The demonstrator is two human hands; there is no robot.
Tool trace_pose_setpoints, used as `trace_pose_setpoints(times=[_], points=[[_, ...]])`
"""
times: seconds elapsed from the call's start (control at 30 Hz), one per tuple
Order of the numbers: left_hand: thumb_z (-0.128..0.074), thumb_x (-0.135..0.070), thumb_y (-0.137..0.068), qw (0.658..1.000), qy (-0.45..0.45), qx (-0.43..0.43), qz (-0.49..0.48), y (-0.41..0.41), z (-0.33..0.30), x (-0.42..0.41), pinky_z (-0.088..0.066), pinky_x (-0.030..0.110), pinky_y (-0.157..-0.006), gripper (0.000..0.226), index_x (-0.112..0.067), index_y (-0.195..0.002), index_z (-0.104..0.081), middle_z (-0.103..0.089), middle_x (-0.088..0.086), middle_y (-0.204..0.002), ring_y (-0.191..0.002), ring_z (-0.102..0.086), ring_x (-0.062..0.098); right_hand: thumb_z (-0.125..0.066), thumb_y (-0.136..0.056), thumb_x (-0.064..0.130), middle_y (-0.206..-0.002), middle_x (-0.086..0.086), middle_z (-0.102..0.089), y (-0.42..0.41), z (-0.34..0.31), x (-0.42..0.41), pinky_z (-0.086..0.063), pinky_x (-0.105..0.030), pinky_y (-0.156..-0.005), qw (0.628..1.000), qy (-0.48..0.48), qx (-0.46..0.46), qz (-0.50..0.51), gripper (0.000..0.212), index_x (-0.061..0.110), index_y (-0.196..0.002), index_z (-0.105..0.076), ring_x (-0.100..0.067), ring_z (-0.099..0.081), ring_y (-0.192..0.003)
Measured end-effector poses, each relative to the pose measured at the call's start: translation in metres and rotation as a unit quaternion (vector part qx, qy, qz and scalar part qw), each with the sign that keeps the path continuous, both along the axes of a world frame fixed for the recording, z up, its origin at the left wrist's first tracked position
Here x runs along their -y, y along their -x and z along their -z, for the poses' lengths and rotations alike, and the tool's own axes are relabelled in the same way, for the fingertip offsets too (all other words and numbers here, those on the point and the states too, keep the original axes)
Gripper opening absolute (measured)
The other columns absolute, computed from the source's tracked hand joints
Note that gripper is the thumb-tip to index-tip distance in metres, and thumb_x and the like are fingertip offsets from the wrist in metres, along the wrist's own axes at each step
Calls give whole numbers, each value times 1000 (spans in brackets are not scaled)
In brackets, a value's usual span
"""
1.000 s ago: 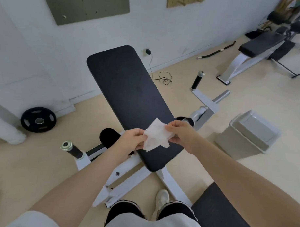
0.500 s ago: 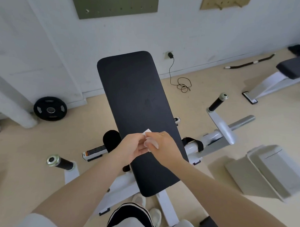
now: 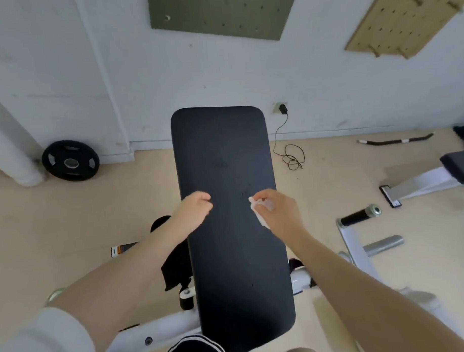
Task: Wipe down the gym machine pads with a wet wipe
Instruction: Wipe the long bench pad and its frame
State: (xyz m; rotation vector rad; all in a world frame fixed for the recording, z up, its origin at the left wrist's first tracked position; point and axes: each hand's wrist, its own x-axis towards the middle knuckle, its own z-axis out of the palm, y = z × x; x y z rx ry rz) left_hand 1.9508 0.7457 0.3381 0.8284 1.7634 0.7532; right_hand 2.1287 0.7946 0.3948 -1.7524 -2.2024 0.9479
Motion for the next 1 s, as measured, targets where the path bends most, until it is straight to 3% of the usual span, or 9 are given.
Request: trace_pose_setpoints(times=[0.17, 0.3, 0.47, 0.57, 0.67, 0.77, 0.83, 0.93, 1.0], points=[[-52, -19, -92, 991, -57, -121, -7, 45, 22, -43, -36, 34, -105, 57, -10, -143, -29, -39, 8, -144, -126, -44, 23, -46, -85, 15, -59, 2, -57, 41, 8, -62, -41, -25, -60, 999, 13, -6, -49, 25, 20, -63, -56, -9, -50, -55], [-59, -27, -89, 968, -70, -240, 10, 64, 41, -73, -27, 35, -110, 80, -9, -148, -9, -12, 7, -156, -139, -25, 22, -48, -86, 7, -92, 7, -60, 86, 32, -110, -43, -21, -73, 997, 4, -39, -60, 25, 16, -102, -66, -11, -55, -84], [-72, -45, -73, 919, -25, -384, 87, 68, 72, -104, -9, 34, -117, 119, -4, -145, 13, 17, 11, -155, -145, 4, 24, -44, -90, 4, -99, 0, -60, 148, 66, -168, -36, 2, -63, 978, -122, -45, -164, 29, 13, -103, -68, -7, -51, -81], [-72, -42, -73, 879, 0, -462, 116, 70, 84, -114, 1, 34, -116, 119, -1, -144, 14, 23, 12, -153, -144, 11, 25, -46, -92, 4, -104, -3, -58, 178, 79, -193, -38, -8, -75, 937, -224, -64, -259, 28, 11, -108, -67, -15, -52, -92], [-70, -42, -75, 866, 22, -488, 109, 68, 90, -115, 6, 33, -114, 117, 0, -144, 14, 24, 13, -153, -144, 13, 25, -54, -81, -3, -102, -13, -61, 208, 82, -219, -45, -34, -73, 875, -340, -53, -340, 24, 5, -99, -67, -30, -54, -93], [-70, -42, -75, 872, 56, -478, 83, 63, 91, -117, 7, 33, -113, 118, -1, -143, 18, 23, 13, -153, -144, 13, 25, -61, -65, -10, -90, -13, -64, 228, 89, -240, -49, -34, -60, 824, -418, -38, -381, 26, 4, -86, -67, -33, -59, -78], [-72, -38, -74, 875, 68, -473, 70, 60, 90, -122, 6, 34, -114, 119, 0, -143, 18, 22, 14, -153, -144, 12, 25, -61, -69, -7, -97, -12, -66, 232, 100, -247, -50, -35, -67, 820, -393, -21, -414, 24, 4, -90, -66, -32, -61, -87], [-72, -36, -75, 879, 76, -466, 62, 57, 89, -123, 6, 33, -114, 119, -2, -143, 19, 23, 12, -153, -144, 13, 24, -57, -83, 1, -117, -6, -65, 223, 122, -244, -48, -33, -91, 842, -349, -34, -409, 25, 6, -106, -65, -25, -58, -112], [-71, -38, -75, 880, 80, -466, 51, 57, 91, -122, 8, 33, -113, 119, -4, -143, 20, 24, 10, -153, -143, 15, 23, -60, -82, 1, -120, -4, -65, 219, 130, -243, -47, -32, -94, 839, -358, -54, -405, 28, 8, -109, -66, -23, -58, -115]])
